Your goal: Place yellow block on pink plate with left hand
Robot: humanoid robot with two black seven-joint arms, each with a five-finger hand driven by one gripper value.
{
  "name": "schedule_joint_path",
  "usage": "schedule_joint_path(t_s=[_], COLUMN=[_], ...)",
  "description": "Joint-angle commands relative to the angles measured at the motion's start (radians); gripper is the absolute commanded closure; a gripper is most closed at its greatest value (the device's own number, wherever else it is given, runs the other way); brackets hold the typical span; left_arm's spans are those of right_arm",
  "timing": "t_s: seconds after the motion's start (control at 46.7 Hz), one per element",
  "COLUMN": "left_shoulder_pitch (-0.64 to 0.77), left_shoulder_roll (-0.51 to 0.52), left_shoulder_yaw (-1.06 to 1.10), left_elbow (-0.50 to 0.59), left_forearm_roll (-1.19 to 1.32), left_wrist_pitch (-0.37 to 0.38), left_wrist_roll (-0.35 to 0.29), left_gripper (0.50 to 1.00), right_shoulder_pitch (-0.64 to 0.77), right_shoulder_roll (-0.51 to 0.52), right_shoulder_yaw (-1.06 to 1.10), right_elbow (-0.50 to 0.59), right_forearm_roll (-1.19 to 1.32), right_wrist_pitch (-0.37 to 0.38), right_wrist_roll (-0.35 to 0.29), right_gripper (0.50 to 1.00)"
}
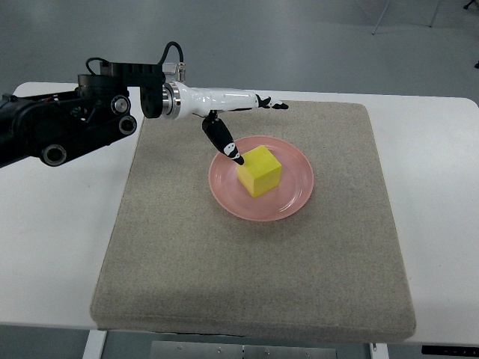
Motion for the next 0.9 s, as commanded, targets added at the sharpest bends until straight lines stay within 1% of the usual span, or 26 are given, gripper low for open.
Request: schedule_joint_path(t_s=[0.0,0.15,0.3,0.492,0.878], left_shoulder_pitch=[0.0,0.019,0.031,0.079,0.243], left_shoulder_roll=[0.04,0.098,0.172,0.226,0.226], left_shoulder_yaw=[-0.06,-0.127,-0.13,-0.13,-0.132], left_elbow=[0.007,0.027,0.056,0.123,0.229], left_forearm_roll=[-0.086,-0.256,-0.503,-0.787,-1.19], left_wrist_pitch=[-0.079,-0.184,-0.257,-0.259,-0.259], left_wrist_roll=[0.002,0.002,0.003,0.003,0.005], left_gripper=[0.506,0.506,0.506,0.506,0.506], right_shoulder_pitch=[0.0,0.0,0.001,0.0,0.001], right_shoulder_roll=[0.0,0.0,0.0,0.0,0.0], right_shoulder_yaw=[0.0,0.0,0.0,0.0,0.003], right_elbow=[0.001,0.0,0.001,0.001,0.001], right_forearm_roll=[0.0,0.0,0.0,0.0,0.0], right_wrist_pitch=[0.0,0.0,0.0,0.0,0.0], right_wrist_roll=[0.0,0.0,0.0,0.0,0.0], right_gripper=[0.576,0.576,0.576,0.576,0.576])
